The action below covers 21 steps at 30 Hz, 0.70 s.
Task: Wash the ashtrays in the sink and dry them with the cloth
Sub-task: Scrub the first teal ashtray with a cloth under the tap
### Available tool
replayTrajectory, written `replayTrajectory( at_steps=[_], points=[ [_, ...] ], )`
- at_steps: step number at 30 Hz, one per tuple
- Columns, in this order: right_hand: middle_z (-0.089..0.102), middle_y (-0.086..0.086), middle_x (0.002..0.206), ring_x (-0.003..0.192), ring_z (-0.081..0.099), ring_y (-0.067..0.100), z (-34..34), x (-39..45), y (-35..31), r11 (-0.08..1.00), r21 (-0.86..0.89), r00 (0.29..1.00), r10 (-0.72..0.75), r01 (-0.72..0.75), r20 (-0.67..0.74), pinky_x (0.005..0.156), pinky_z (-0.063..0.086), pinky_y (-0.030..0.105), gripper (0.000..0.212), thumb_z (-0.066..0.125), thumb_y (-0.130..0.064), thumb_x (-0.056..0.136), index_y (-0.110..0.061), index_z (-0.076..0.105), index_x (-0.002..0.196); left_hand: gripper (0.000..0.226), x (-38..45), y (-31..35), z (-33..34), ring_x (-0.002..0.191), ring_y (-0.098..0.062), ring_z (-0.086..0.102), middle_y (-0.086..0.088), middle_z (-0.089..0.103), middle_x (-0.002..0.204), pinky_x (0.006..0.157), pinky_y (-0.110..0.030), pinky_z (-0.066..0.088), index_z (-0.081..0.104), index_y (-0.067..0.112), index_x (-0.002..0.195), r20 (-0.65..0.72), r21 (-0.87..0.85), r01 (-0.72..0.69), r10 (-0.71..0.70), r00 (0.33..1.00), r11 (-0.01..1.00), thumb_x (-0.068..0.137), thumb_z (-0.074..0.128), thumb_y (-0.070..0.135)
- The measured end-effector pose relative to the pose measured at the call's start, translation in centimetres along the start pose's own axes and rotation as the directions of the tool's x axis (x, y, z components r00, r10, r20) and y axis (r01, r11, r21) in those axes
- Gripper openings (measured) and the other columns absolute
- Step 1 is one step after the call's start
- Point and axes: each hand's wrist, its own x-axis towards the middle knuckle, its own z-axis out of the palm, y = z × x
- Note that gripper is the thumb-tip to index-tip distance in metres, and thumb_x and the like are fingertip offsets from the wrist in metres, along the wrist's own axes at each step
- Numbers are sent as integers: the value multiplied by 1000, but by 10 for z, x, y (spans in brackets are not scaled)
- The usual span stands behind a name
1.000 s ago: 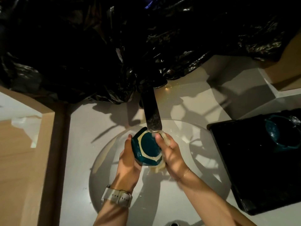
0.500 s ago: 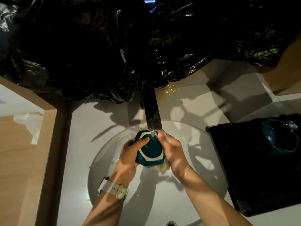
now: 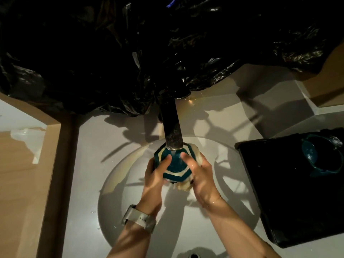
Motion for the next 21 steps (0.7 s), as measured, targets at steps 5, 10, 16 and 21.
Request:
replayTrajectory(
  at_steps=[5, 10, 16, 21],
  points=[
    [73, 8, 105, 100, 69, 22, -7, 13, -8, 986, -164, 994, -11, 29, 112, 82, 55, 29, 22, 65, -16, 88, -19, 70, 110, 40, 9, 20, -12, 104, -28, 70, -13, 73, 114, 94, -46, 55, 68, 12, 117, 105, 101, 115, -125, 987, 988, 87, 61, 38],
    [72, 10, 106, 98, 69, 19, 18, 2, 1, 981, -107, 987, -161, 159, -11, 84, 53, 31, 25, 51, -23, 98, -12, 63, 117, 58, 12, 12, -9, 109, -31, 68, -16, 70, 120, 94, -45, 54, 63, 7, 127, -72, -131, 138, -149, 986, 982, 89, 55, 51],
    [51, 0, 130, 112, 52, -15, 41, -35, 24, 944, -131, 933, -320, 301, -164, 91, 43, 6, 26, 47, -6, 98, -7, 58, 121, 48, 1, -3, -9, 97, -22, 72, -12, 71, 119, 72, -31, 58, 66, 14, 123, 49, -357, 261, -261, 964, 897, 98, 46, 50],
    [68, 16, 96, 89, 63, 19, 17, 0, -1, 942, -215, 965, -263, 259, 11, 83, 52, 39, 29, 46, -23, 102, -2, 65, 100, 41, -2, -7, -13, 88, -22, 73, -10, 74, 105, 68, -28, 57, 69, 13, 113, 42, -362, 206, -205, 978, 909, 99, 48, 46]
  ],
)
